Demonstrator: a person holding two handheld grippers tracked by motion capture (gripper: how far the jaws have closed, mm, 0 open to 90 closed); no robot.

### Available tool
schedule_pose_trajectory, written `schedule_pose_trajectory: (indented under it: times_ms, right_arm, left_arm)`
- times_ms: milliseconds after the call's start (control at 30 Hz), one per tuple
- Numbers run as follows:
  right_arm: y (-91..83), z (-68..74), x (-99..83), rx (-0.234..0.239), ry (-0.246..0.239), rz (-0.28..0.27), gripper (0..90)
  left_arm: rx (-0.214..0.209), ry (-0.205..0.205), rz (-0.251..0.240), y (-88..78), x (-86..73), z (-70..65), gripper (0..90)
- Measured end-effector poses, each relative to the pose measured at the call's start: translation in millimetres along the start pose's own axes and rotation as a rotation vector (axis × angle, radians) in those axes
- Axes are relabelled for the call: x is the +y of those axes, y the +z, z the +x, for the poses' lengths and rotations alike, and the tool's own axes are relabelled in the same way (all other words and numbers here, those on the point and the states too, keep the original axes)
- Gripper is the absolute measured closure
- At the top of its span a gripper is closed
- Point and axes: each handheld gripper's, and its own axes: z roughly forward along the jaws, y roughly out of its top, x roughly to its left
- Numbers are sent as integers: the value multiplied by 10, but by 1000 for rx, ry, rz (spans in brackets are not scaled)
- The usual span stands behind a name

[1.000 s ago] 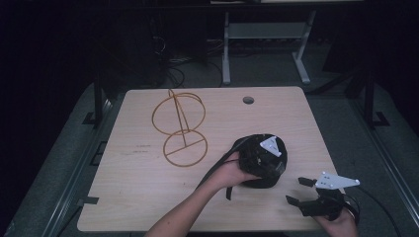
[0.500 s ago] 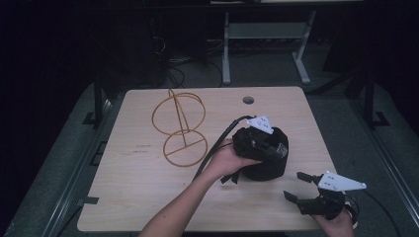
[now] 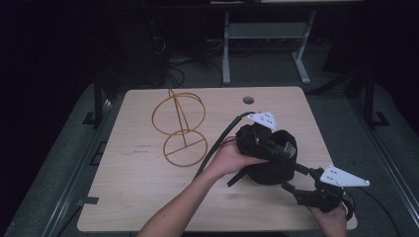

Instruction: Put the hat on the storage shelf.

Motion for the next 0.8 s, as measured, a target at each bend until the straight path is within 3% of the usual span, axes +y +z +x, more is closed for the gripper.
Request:
schedule_pose_trajectory:
  times_ms: [33,133,167,233,267,300,333,433,633,800]
  right_arm:
    - [0,0,0,0,0,0,269]
    - [-10,-45,39,-6,-9,-15,414]
    - [-10,-45,39,-6,-9,-15,414]
    - [-33,-68,52,-6,-11,-32,501]
    - [-52,-107,72,4,-11,-44,593]
    - [-52,-107,72,4,-11,-44,593]
    - [-63,-122,94,16,-14,-54,719]
    - [-53,-112,141,28,-36,-49,813]
    - [-55,-114,212,38,-53,-38,851]
    - [-94,-129,291,40,-41,-36,863]
  left_arm:
    - [0,0,0,0,0,0,818]
    - [-38,14,5,10,33,-45,821]
    - [-43,16,13,12,44,-54,821]
    - [-43,28,28,21,67,-88,821]
    - [-39,37,30,19,76,-104,821]
    - [-32,46,31,15,82,-111,821]
    - [-25,43,27,3,85,-120,821]
    - [-16,34,22,-37,72,-108,819]
    - [7,22,14,-117,50,-82,813]
    - [26,9,5,-174,44,-54,792]
